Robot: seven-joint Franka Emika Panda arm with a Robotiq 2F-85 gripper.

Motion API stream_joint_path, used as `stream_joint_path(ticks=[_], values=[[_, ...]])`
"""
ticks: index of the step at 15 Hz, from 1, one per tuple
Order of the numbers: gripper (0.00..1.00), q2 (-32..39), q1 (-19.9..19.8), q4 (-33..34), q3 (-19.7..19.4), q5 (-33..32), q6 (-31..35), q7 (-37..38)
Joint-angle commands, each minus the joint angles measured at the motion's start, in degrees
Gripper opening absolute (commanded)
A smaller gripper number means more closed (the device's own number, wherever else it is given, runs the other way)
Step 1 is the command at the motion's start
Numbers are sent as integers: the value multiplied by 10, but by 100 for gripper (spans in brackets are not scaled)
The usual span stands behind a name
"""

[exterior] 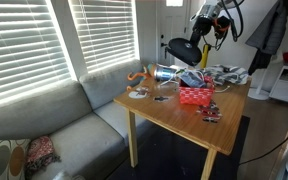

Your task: Pour the contents of the black pouch into the red basket

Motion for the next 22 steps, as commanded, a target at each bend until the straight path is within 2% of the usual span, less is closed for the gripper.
stream_joint_path(ticks=[1,5,7,8,9,14,15,22], values=[[1,-71,7,-62,-10,75,23,-77],[1,-129,18,-128,-14,160,11,-172],[1,-159,21,-159,-15,171,-13,-230],[1,-109,14,-111,-7,146,2,-183],[4,-117,15,-121,-7,146,-1,-190],[4,-110,14,-119,-7,145,2,-189],[1,-109,14,-119,-7,145,2,-189],[1,-129,30,-134,-14,236,-6,-298]])
